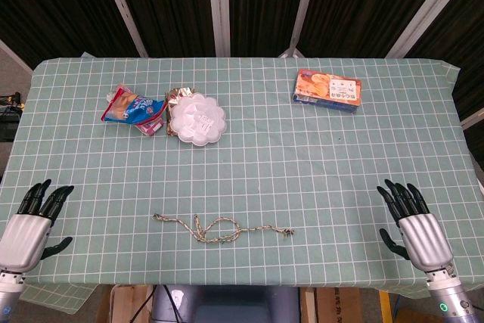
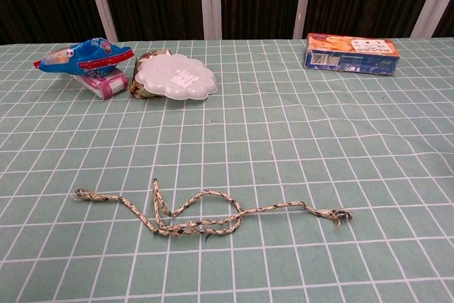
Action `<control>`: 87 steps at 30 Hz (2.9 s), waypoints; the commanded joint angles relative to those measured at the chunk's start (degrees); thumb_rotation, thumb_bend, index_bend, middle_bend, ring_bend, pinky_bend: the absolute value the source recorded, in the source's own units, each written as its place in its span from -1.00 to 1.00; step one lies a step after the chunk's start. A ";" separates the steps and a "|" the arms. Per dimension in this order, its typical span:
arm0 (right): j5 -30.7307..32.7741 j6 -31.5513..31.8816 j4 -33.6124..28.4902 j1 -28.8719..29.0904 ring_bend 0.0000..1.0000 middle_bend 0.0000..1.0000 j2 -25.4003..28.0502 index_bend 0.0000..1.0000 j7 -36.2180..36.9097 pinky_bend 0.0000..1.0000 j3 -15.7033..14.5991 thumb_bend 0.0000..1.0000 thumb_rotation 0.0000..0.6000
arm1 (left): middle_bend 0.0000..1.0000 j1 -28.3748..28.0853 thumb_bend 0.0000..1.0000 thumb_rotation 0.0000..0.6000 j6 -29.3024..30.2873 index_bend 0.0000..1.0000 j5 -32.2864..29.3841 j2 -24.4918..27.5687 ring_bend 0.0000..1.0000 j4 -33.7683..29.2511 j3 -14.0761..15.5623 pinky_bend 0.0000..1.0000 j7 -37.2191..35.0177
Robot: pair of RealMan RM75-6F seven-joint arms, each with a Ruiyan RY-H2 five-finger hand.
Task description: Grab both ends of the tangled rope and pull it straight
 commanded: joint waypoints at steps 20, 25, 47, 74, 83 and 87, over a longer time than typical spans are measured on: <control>2.95 -6.54 -9.27 3.18 -1.00 -0.86 -2.16 -0.50 -1.25 -1.00 1.53 -0.23 1.00 | -1.00 0.07 -0.99 1.00 0.05 -1.00 -0.83 0.24 -1.00 -0.99 -0.27 -1.00 -1.11; 5.92 -10.75 -12.63 5.39 -1.00 -0.67 -7.12 -0.15 -6.11 -1.00 2.51 -0.23 1.00 | -1.00 -0.01 -0.99 1.00 0.09 -1.00 -0.78 0.22 -1.00 -1.13 -0.36 -1.00 -1.20; 16.73 -15.70 -8.26 8.87 -1.00 -0.64 -28.36 -0.03 -22.79 -1.00 4.01 -0.23 1.00 | -1.00 -0.64 -0.99 1.00 -0.97 -1.00 -1.14 0.79 -1.00 -0.70 -0.31 -1.00 -3.37; 22.62 -16.38 -2.57 10.43 -1.00 -0.63 -33.36 0.00 -24.69 -1.00 5.00 -0.23 1.00 | -1.00 -0.91 -0.99 1.00 -1.38 -1.00 -1.59 0.87 -1.00 -0.83 -0.35 -1.00 -3.83; 23.49 -16.26 -2.56 10.56 -1.00 -0.62 -33.45 0.07 -24.60 -1.00 4.80 -0.23 1.00 | -1.00 -0.93 -0.99 1.00 -1.38 -1.00 -1.58 0.83 -1.00 -0.86 -0.32 -1.00 -3.74; 23.75 -16.20 -2.67 10.55 -1.00 -0.60 -33.38 0.17 -24.57 -1.00 4.62 -0.22 1.00 | -1.00 -0.95 -0.99 1.00 -1.44 -1.00 -1.62 0.82 -1.00 -0.86 -0.32 -1.00 -3.74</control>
